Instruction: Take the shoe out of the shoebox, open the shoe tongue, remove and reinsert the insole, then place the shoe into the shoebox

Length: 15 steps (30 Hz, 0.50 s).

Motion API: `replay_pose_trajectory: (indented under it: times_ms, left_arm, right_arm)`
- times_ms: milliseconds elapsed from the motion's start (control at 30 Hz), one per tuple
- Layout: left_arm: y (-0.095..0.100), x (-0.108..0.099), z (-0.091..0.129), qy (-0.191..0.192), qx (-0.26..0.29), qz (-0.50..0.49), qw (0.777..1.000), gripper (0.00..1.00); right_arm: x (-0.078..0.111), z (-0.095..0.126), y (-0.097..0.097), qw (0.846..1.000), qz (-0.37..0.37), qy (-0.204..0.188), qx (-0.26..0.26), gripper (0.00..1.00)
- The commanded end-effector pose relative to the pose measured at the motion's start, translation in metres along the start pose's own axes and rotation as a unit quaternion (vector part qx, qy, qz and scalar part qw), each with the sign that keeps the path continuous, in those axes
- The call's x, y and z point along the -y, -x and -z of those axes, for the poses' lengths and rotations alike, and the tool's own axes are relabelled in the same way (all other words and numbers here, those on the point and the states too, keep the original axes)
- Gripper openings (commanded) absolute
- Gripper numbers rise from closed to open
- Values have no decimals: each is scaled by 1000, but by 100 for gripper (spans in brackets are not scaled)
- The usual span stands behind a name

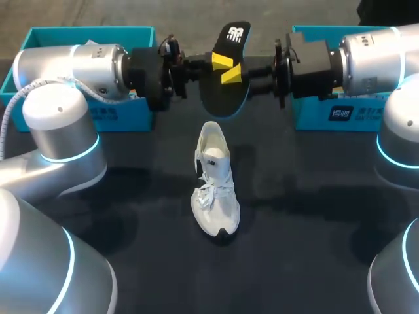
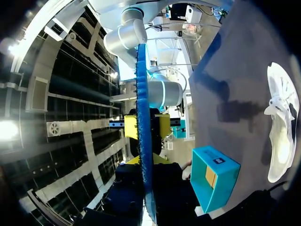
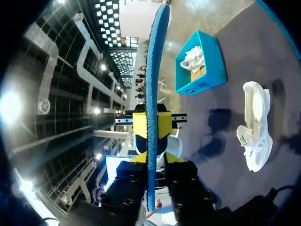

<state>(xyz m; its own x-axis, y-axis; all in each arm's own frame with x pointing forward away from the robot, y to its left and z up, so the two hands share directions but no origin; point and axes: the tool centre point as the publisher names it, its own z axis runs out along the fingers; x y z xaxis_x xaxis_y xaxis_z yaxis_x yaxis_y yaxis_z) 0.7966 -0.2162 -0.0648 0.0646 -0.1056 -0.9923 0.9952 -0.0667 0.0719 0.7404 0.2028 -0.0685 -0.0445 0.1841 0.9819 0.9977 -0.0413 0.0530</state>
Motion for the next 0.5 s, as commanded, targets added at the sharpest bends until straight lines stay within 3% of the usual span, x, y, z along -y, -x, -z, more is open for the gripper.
replay_pose_trajectory:
  times_ms: [33, 300, 400, 433, 500]
  left_arm:
    - [-2, 3, 1, 2, 2, 0, 1000, 0]
    - [-2, 4, 3, 4, 4, 2, 1000, 0]
    - [-2, 6, 4, 4, 5, 3, 1000, 0]
    - [-2, 6, 4, 5, 6, 3, 1000, 0]
    - [-2, 7, 5, 5, 7, 3, 1000, 0]
  right_arm:
    - [-1, -3, 0, 1000, 0, 2, 1, 31]
    - [-1, -3, 0, 1000, -1, 3, 2, 22]
    - [-1, -4, 1, 1000, -3, 4, 2, 11]
    - [-1, -4, 1, 1000, -3, 4, 3, 0]
    - [-1, -4, 1, 1000, -2, 5, 6, 0]
